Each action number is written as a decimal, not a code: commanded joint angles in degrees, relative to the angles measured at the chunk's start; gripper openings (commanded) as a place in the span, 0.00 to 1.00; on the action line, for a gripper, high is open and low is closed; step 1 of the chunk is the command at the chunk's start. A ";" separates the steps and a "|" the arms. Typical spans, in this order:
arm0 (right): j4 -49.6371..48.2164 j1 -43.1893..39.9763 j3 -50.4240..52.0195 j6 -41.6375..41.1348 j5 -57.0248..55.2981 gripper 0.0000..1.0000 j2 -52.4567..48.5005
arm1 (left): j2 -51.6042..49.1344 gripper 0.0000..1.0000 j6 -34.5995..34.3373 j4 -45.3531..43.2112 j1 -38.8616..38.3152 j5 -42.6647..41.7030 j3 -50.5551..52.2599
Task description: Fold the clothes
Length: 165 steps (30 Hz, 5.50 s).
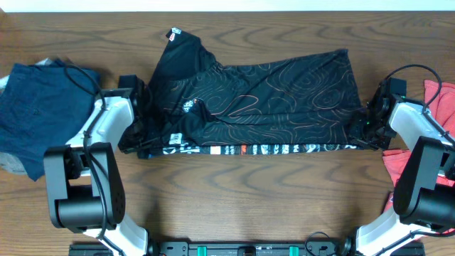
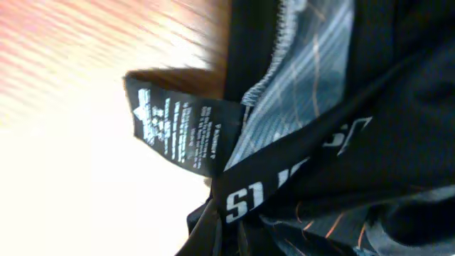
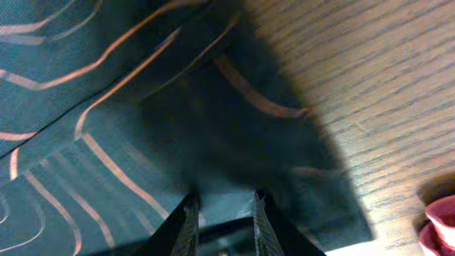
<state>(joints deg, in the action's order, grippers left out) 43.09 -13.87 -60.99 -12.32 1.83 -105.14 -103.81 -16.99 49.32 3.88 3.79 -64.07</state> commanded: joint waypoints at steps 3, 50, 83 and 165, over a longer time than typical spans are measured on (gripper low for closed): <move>0.04 0.76 1.57 0.85 -3.34 0.26 -0.96 | 0.37 0.17 -0.52 0.55 3.98 8.74 -0.90; 6.91 -1.79 -4.09 -3.41 -7.85 0.40 2.38 | 2.73 0.23 6.86 -9.62 -1.40 -15.17 4.33; 13.33 -8.39 7.43 -10.43 -13.03 0.01 3.30 | 0.94 0.06 5.29 -0.04 -1.44 -14.69 11.02; 11.02 -2.54 -1.22 9.84 18.95 0.61 17.59 | -23.08 0.09 9.90 -35.71 -11.13 -14.51 -21.88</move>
<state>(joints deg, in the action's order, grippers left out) 54.76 -16.99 -61.23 -3.33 21.80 -88.36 -125.80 -7.44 13.06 -7.27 -12.71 -85.14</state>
